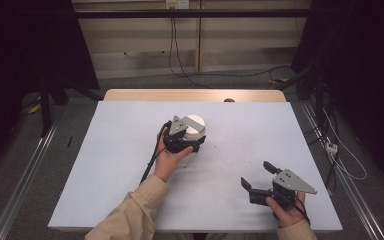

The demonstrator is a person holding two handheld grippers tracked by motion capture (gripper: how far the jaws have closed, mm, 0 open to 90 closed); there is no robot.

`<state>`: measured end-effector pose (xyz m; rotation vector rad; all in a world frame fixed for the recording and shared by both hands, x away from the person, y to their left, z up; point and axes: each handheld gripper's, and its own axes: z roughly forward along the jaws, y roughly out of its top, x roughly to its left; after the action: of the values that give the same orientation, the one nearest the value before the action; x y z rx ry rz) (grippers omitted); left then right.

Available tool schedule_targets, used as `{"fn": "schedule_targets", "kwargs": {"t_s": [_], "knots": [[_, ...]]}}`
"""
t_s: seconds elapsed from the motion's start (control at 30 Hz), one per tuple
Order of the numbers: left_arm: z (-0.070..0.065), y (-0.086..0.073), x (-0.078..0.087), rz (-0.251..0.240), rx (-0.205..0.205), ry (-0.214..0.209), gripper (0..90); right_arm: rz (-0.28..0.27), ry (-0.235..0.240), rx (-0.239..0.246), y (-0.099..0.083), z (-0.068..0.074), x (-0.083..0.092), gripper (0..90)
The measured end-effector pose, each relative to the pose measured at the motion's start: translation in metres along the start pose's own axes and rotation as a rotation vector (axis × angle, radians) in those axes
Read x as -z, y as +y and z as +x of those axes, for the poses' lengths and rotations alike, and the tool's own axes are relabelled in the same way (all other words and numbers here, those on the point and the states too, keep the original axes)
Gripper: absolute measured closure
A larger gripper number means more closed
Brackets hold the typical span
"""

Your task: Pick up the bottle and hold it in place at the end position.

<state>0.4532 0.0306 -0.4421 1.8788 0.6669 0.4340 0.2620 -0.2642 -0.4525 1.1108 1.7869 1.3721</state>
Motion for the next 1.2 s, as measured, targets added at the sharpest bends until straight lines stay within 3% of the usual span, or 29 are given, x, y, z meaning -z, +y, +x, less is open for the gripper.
{"fn": "schedule_targets", "kwargs": {"t_s": [0.43,0.6,0.73,0.83,1.2], "knots": [[-0.002,-0.004,-0.007,0.007,-0.013,0.001,18.5,0.004,0.001,0.001,0.000,0.000,-0.001,5.1],[0.000,-0.005,-0.008,-0.001,0.004,-0.002,18.5,0.006,0.001,0.003,0.000,0.001,-0.002,5.1],[-0.002,-0.005,-0.009,-0.004,-0.036,0.001,18.4,0.009,0.003,0.016,0.001,0.002,-0.004,5.1],[-0.003,-0.006,-0.009,-0.012,-0.035,0.003,18.4,0.009,0.006,0.019,0.001,0.003,-0.005,5.0],[-0.001,-0.008,-0.009,-0.016,-0.039,-0.008,18.4,0.032,0.028,0.039,0.009,0.005,-0.024,5.1]]}}
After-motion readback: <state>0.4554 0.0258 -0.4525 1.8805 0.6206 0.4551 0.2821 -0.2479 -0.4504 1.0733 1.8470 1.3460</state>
